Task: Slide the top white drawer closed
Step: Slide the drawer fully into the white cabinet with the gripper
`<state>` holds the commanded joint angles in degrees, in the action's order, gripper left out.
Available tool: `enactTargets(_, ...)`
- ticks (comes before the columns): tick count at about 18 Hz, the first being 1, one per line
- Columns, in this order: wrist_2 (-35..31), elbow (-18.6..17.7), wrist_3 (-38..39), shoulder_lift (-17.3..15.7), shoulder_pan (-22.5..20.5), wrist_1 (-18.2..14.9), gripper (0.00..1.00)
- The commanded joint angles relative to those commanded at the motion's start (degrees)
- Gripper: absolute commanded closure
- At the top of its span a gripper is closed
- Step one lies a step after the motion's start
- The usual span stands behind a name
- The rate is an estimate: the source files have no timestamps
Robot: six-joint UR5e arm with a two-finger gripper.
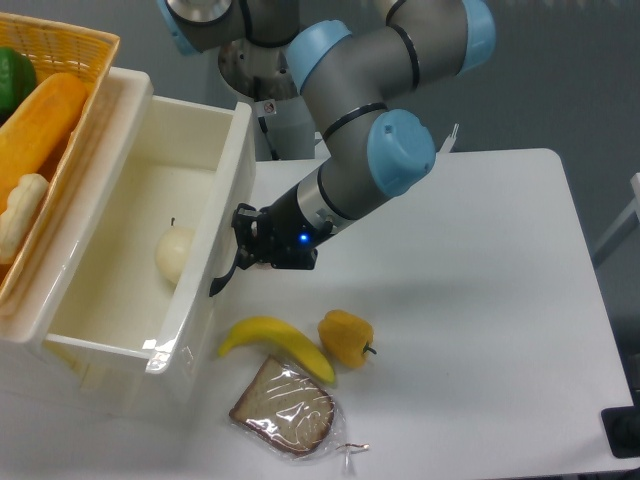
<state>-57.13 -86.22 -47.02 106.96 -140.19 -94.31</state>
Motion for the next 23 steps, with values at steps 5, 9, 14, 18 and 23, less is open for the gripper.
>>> enactTargets(5, 0.0, 0.0, 1.7, -0.4, 1.8, 0.0, 1.00)
enactTargets(9, 0.0, 0.0, 3.0, -0.4, 3.8, 0.1, 1.00)
enactTargets(14, 0.2, 0.0, 5.0, -0.4, 6.9, 0.3, 1.00)
enactTargets(18, 0.2, 0.0, 6.7, -0.4, 8.7, 0.4, 1.00)
enactTargets(23, 0.2, 0.1, 7.2, -0.7, 10.6, 0.4, 1.00)
